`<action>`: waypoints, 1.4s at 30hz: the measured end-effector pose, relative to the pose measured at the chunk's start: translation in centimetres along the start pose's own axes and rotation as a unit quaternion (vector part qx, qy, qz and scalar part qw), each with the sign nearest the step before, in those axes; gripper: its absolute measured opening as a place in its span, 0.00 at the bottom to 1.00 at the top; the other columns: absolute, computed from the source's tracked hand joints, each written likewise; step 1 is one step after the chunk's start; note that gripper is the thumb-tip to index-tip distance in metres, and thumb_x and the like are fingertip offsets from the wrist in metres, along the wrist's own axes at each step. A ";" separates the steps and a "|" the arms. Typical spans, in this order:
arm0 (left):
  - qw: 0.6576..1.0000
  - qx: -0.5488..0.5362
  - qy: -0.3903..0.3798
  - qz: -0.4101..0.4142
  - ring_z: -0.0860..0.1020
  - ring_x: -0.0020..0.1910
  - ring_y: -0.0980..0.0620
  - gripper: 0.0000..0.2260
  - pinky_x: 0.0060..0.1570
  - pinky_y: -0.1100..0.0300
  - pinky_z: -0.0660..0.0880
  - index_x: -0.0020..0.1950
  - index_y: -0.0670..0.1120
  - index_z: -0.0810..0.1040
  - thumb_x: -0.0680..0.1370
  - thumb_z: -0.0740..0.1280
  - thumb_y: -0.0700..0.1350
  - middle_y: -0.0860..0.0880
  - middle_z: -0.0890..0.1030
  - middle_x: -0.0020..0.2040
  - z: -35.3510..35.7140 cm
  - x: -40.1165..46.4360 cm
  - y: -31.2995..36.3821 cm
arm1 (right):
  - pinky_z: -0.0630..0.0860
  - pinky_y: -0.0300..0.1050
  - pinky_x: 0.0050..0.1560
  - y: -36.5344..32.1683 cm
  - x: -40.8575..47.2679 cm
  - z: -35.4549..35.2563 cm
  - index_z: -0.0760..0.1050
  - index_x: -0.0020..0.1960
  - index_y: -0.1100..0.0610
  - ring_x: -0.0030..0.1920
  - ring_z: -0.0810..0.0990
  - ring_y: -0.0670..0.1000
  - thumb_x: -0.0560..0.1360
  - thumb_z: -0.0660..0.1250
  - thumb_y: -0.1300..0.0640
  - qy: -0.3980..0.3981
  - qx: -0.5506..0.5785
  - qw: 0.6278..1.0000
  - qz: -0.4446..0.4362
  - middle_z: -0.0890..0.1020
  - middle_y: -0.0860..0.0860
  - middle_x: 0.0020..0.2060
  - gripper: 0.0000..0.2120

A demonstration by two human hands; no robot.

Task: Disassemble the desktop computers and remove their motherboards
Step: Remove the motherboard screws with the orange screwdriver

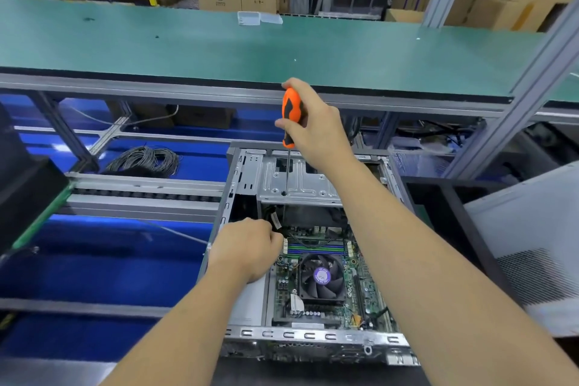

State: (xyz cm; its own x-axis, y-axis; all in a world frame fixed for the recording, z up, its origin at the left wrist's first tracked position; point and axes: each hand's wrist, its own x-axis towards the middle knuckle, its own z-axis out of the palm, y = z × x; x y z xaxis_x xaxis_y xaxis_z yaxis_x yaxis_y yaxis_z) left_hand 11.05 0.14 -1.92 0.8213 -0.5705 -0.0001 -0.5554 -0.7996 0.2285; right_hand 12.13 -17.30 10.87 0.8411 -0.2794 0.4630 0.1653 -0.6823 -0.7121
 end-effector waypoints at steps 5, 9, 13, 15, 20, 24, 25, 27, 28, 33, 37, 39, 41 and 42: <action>1.000 -0.008 0.014 0.003 0.72 0.29 0.53 0.17 0.27 0.59 0.62 0.33 0.49 0.71 0.77 0.54 0.54 0.51 0.74 0.29 0.2 0.1 -0.1 | 0.81 0.43 0.50 0.2 -0.4 0.0 0.67 0.70 0.45 0.52 0.75 0.61 0.76 0.71 0.57 0.010 0.009 1.000 -0.005 0.77 0.51 0.50 0.25; 1.000 -0.009 0.019 0.005 0.72 0.29 0.53 0.17 0.27 0.59 0.62 0.33 0.49 0.71 0.77 0.54 0.54 0.51 0.75 0.29 0.3 0.1 -0.1 | 0.80 0.45 0.48 0.5 -0.9 -0.3 0.68 0.69 0.45 0.48 0.76 0.61 0.76 0.72 0.57 0.027 0.015 1.000 -0.004 0.76 0.49 0.43 0.25; 1.000 -0.008 0.017 0.004 0.73 0.29 0.53 0.17 0.28 0.59 0.63 0.33 0.49 0.72 0.77 0.54 0.55 0.51 0.75 0.29 0.3 0.1 -0.1 | 0.79 0.43 0.46 0.2 -1.2 0.1 0.68 0.69 0.46 0.44 0.74 0.59 0.76 0.72 0.57 0.023 0.011 0.999 -0.022 0.75 0.49 0.44 0.25; 1.000 -0.008 0.019 0.003 0.73 0.29 0.53 0.17 0.28 0.59 0.63 0.34 0.49 0.72 0.77 0.54 0.55 0.51 0.75 0.30 0.3 0.1 -0.1 | 0.76 0.45 0.47 0.1 -1.2 0.2 0.68 0.70 0.47 0.42 0.71 0.56 0.76 0.72 0.56 0.024 0.000 0.999 -0.028 0.74 0.48 0.44 0.25; 1.000 -0.004 0.018 0.004 0.72 0.29 0.53 0.17 0.27 0.59 0.62 0.34 0.49 0.72 0.77 0.54 0.55 0.51 0.75 0.30 0.2 0.1 0.0 | 0.74 0.29 0.39 -0.1 -1.3 0.3 0.68 0.69 0.47 0.40 0.73 0.55 0.76 0.72 0.57 0.021 0.001 0.999 -0.037 0.75 0.50 0.44 0.24; 1.000 -0.008 0.017 0.002 0.73 0.30 0.52 0.17 0.28 0.59 0.63 0.34 0.49 0.72 0.78 0.54 0.54 0.51 0.75 0.30 0.1 0.0 0.0 | 0.78 0.37 0.42 -0.4 -1.3 0.4 0.68 0.69 0.46 0.39 0.73 0.53 0.76 0.72 0.57 0.020 0.001 0.999 -0.043 0.75 0.49 0.43 0.24; 1.000 -0.009 0.017 0.002 0.73 0.30 0.52 0.17 0.28 0.59 0.63 0.34 0.49 0.73 0.78 0.54 0.55 0.51 0.75 0.30 0.1 0.0 0.0 | 0.79 0.40 0.43 -0.5 -1.3 0.4 0.68 0.69 0.46 0.38 0.73 0.51 0.76 0.72 0.57 0.020 0.000 0.999 -0.045 0.74 0.47 0.41 0.24; 1.000 -0.012 0.018 0.000 0.73 0.30 0.52 0.17 0.28 0.60 0.63 0.34 0.49 0.73 0.78 0.54 0.54 0.51 0.76 0.30 0.0 0.0 0.0 | 0.80 0.49 0.46 -0.4 -1.2 0.6 0.68 0.68 0.46 0.37 0.72 0.51 0.76 0.72 0.57 0.018 -0.003 0.999 -0.048 0.72 0.43 0.39 0.24; 1.000 -0.013 0.018 0.000 0.73 0.30 0.52 0.17 0.28 0.60 0.63 0.34 0.48 0.73 0.78 0.54 0.54 0.51 0.76 0.30 0.0 -0.1 0.1 | 0.80 0.52 0.47 -0.4 -1.2 0.6 0.68 0.69 0.46 0.38 0.71 0.52 0.76 0.72 0.57 0.017 -0.004 0.999 -0.050 0.71 0.41 0.39 0.24; 1.000 -0.009 0.022 -0.002 0.73 0.30 0.53 0.17 0.28 0.59 0.63 0.34 0.48 0.73 0.78 0.54 0.54 0.51 0.76 0.31 0.0 -0.1 0.2 | 0.76 0.49 0.51 -0.5 -0.9 0.9 0.68 0.70 0.46 0.43 0.70 0.55 0.76 0.72 0.57 0.008 -0.019 0.998 -0.060 0.70 0.39 0.40 0.25; 1.000 -0.010 0.024 -0.002 0.73 0.30 0.52 0.17 0.28 0.59 0.63 0.34 0.48 0.73 0.78 0.54 0.54 0.51 0.76 0.31 -0.1 -0.1 0.2 | 0.77 0.46 0.48 -0.6 -1.0 0.9 0.68 0.70 0.47 0.39 0.72 0.52 0.76 0.72 0.58 0.010 -0.012 0.998 -0.054 0.71 0.38 0.40 0.25; 1.000 -0.010 0.028 -0.001 0.73 0.30 0.53 0.17 0.27 0.59 0.62 0.34 0.48 0.72 0.78 0.54 0.54 0.51 0.76 0.31 -0.1 -0.2 0.2 | 0.77 0.43 0.45 -0.5 -1.0 0.7 0.69 0.69 0.47 0.37 0.73 0.48 0.76 0.72 0.58 0.018 -0.004 0.998 -0.054 0.75 0.46 0.42 0.24; 1.000 -0.011 0.027 0.000 0.73 0.30 0.53 0.17 0.28 0.59 0.63 0.34 0.48 0.73 0.78 0.54 0.54 0.51 0.76 0.31 -0.1 -0.1 0.2 | 0.77 0.38 0.42 -0.5 -1.1 0.6 0.69 0.68 0.46 0.38 0.74 0.52 0.76 0.72 0.57 0.024 0.003 0.999 -0.047 0.75 0.48 0.42 0.24; 1.000 -0.012 0.026 -0.001 0.73 0.30 0.53 0.17 0.28 0.59 0.63 0.34 0.48 0.73 0.78 0.55 0.54 0.51 0.76 0.31 -0.1 -0.1 0.2 | 0.77 0.34 0.40 -0.5 -1.1 0.5 0.69 0.69 0.46 0.39 0.74 0.54 0.76 0.72 0.58 0.025 0.008 0.999 -0.042 0.75 0.49 0.42 0.24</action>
State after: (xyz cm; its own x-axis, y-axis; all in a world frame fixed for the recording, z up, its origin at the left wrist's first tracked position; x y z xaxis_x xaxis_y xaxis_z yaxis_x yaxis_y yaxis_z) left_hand 10.85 0.08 -1.82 0.8280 -0.5584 0.0510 -0.5517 -0.7951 0.2520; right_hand 11.43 -16.33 10.41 0.7970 -0.2550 0.5475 0.2429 -0.6946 -0.6772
